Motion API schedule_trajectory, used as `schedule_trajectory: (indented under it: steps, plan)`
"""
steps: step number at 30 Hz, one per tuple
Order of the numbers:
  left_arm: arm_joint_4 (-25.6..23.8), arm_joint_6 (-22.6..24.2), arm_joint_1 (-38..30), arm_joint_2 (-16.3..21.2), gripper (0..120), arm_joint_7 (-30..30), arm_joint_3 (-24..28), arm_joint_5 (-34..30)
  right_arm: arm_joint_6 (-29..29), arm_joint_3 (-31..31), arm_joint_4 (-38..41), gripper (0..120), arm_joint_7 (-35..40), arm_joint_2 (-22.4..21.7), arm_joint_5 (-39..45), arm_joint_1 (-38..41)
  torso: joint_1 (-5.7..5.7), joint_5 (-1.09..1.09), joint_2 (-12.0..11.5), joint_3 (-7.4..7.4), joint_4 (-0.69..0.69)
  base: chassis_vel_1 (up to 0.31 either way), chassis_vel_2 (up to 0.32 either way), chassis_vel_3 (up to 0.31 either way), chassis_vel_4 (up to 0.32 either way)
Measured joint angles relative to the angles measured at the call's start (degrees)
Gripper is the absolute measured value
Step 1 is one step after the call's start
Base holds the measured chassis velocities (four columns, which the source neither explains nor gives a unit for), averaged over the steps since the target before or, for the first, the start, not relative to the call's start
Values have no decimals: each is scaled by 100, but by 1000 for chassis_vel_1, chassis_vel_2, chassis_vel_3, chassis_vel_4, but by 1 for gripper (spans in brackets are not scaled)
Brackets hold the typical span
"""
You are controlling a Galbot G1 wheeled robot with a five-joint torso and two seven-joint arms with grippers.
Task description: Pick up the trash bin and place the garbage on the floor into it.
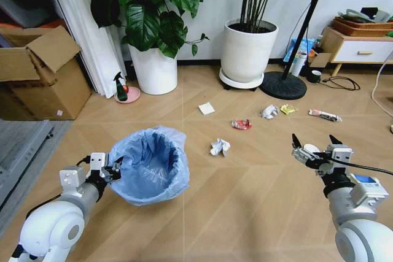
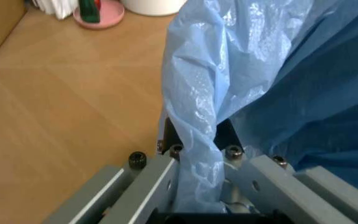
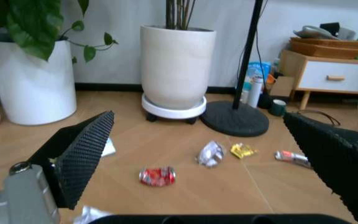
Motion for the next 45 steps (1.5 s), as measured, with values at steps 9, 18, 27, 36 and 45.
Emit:
schedule_trajectory:
  steps: [9, 18, 27, 36, 45]
  plan:
    - [41, -6, -15, -6, 0, 8, 5, 15, 10, -12, -17, 100, -7, 17, -32, -18, 0, 0, 0, -1, 1, -257, 276, 266, -277]
    - [48, -9, -9, -29, 0, 9, 2, 11, 15, -54, -71, 100, -41, 34, -112, -25, 0, -5, 0, 0, 0, -274, 266, 271, -269]
    - [42, -11, -12, -48, 0, 3, -4, 4, 11, -301, -367, 100, -37, 0, -220, 15, 3, 0, -1, 2, -1, -204, 212, 198, -195]
    - [59, 2, -18, 12, 0, 3, -14, -32, 2, -1211, -1273, 100, 175, -544, 438, 116, -2, -1, 0, -2, 2, 34, -20, -62, 11]
    - [-28, 13, 92, 0, 0, -28, -51, -32, -235, -1442, -1853, 100, -468, -2104, 1452, -21, 0, -1, 0, 0, 1, 0, 0, 0, 0]
